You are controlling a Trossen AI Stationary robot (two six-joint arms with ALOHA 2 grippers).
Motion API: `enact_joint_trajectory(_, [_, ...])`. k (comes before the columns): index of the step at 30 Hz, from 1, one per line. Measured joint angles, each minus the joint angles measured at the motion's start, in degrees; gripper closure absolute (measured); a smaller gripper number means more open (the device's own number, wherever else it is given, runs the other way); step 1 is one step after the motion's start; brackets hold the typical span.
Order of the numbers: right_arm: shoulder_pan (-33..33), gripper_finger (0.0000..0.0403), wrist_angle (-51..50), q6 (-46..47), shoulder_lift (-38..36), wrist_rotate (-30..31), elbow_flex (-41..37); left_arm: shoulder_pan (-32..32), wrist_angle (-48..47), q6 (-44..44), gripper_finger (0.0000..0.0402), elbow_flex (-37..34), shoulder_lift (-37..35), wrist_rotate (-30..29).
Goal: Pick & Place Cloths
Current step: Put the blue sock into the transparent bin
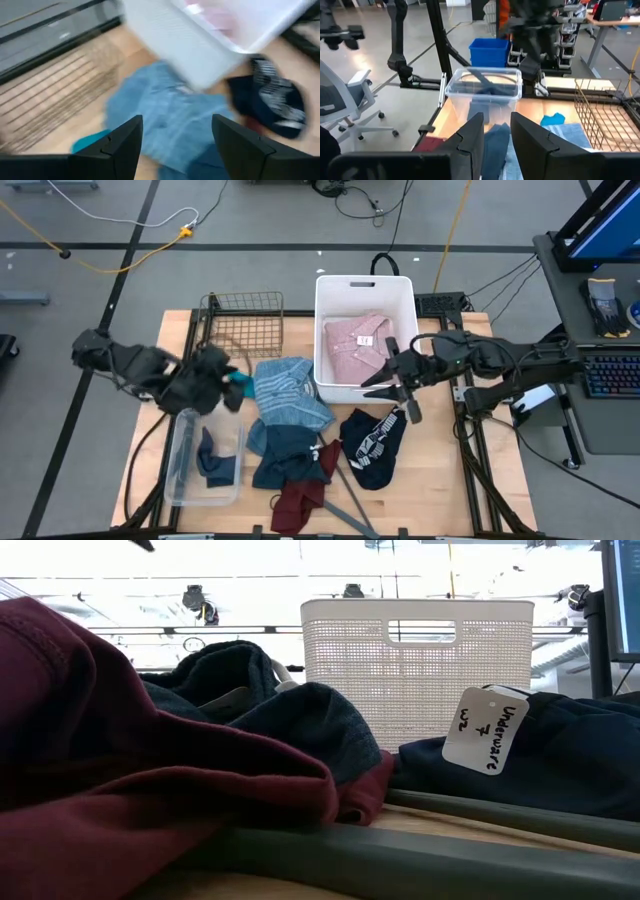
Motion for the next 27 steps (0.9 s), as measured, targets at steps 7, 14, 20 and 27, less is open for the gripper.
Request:
enact_joint_trajectory(7, [0.0, 0.0314, -4.02, -0.82, -2.36, -0.22, -0.02, 15.25, -3.95, 3.5, 0.016, -1.85, 0.03, 9.67])
enact_joint_trajectory(14, [0.0, 0.0314, -5.7, -1.9, -3.35, -0.23, 0.0, 24.0, -0.81, 11.46, 0.016, -6.85, 0.04, 13.92])
enact_joint_trajectory(20, [0.0, 0.0314, -7.24, -2.29, -3.52, -0.24, 0.0, 31.27, 1.9, 8.1, 0.016, -13.65, 0.11, 19.94])
enact_joint_trajectory(27, [0.0, 0.0314, -6.9, -2.36, -3.52, -0.19, 0.0, 37.6, 10.48, 9.49, 0.016, -21.21, 0.07, 29.53])
